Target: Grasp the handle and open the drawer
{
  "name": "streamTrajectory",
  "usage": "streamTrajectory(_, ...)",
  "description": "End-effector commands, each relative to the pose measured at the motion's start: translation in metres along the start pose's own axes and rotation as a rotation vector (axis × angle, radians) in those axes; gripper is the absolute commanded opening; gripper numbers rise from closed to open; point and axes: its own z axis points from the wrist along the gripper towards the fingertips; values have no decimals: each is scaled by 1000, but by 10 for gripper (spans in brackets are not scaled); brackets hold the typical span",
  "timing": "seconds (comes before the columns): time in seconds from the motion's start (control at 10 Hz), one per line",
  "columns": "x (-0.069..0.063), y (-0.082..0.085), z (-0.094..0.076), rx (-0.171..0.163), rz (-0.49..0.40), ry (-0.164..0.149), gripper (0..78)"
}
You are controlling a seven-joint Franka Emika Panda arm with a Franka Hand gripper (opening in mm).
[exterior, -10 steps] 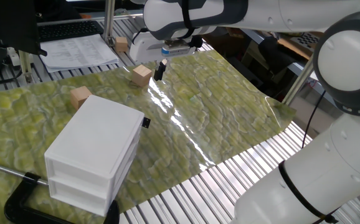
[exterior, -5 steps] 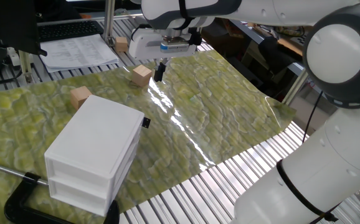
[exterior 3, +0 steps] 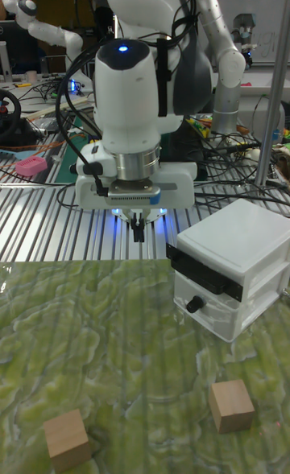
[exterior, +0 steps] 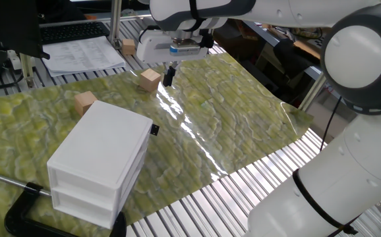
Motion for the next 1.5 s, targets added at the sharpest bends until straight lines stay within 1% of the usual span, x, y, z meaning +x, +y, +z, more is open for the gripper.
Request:
streamTrajectory(0.1,0,0,-2,2,1,-5,0)
streamTrajectory(0.4,2,1,0,10,4,-7,0)
streamTrajectory(1.3,4,3,2,10,12,-10,0)
streamTrajectory(1.4,3,2,2,20,29,-32,0)
streamTrajectory(1.5,1,1,2,36,33,-42,0)
